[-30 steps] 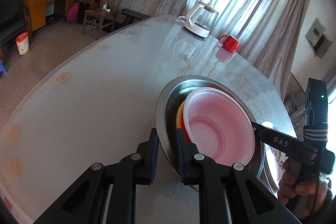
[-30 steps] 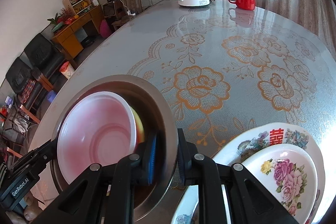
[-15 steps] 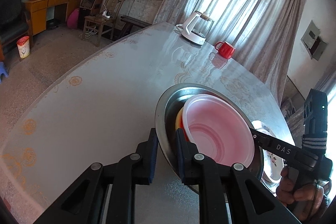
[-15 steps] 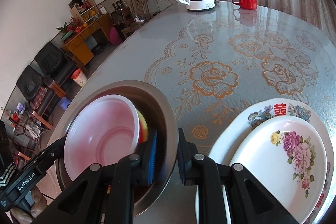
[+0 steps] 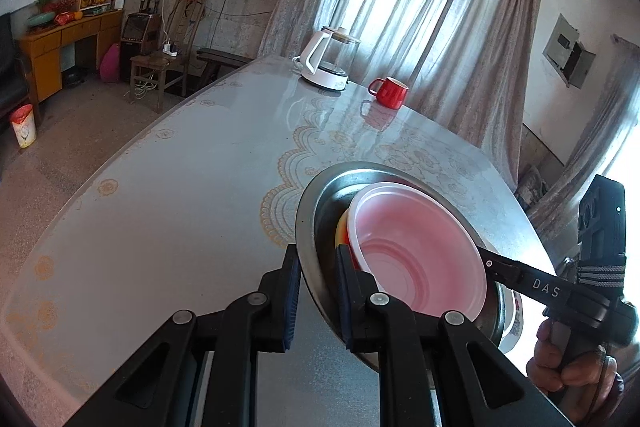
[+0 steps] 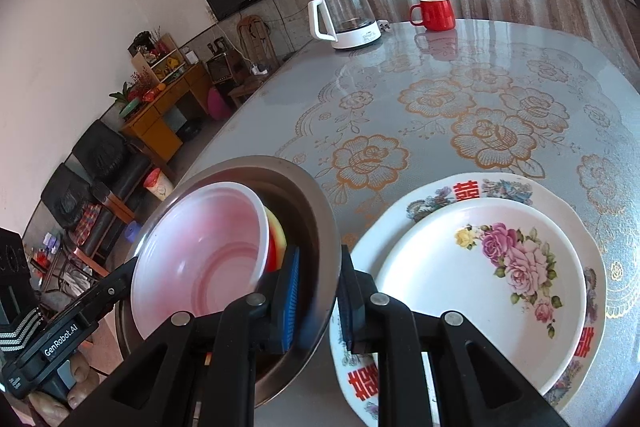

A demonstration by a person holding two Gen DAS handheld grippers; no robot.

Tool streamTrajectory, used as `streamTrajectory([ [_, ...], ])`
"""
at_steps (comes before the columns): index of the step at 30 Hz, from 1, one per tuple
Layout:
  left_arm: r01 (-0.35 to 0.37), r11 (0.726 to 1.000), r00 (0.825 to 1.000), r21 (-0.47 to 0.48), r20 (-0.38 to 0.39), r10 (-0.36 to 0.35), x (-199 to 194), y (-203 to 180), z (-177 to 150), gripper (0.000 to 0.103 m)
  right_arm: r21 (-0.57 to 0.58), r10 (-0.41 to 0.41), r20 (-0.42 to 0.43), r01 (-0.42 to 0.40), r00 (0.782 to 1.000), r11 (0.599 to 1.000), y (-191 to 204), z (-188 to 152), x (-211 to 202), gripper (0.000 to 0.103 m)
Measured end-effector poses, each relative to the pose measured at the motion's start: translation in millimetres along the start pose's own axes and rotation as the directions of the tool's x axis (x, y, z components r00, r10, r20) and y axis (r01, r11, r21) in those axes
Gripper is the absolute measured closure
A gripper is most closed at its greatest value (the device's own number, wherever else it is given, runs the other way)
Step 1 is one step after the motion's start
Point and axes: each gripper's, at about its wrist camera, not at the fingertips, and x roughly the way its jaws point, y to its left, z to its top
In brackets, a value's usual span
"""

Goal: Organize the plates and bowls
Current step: 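Carry the steel basin and lower it onto the floral plate stack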

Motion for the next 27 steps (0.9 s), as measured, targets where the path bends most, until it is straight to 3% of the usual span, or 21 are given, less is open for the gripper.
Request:
streamTrajectory([
  [15,0.113,0.984,0.993,0.138,-0.032,-0.109,18,-72,15,0.087,0.103,-0.094,0.111,0.082,0.989,0.991,-48,-7,-57,0.085],
  [22,0.187,0.965,0.981,0.186,-0.078,-0.175,38,-111,22,0.087,0.18,-0.174,0.16,0.145,0.972,0.973,-78,-10,-87,0.085],
  [27,0.197,0.959,0.976,0.202,-0.138,-0.171,60,-124,12,0.087,0.217,-0.232,0.144,0.198,0.962,0.956,-98,-16,-91,0.085],
])
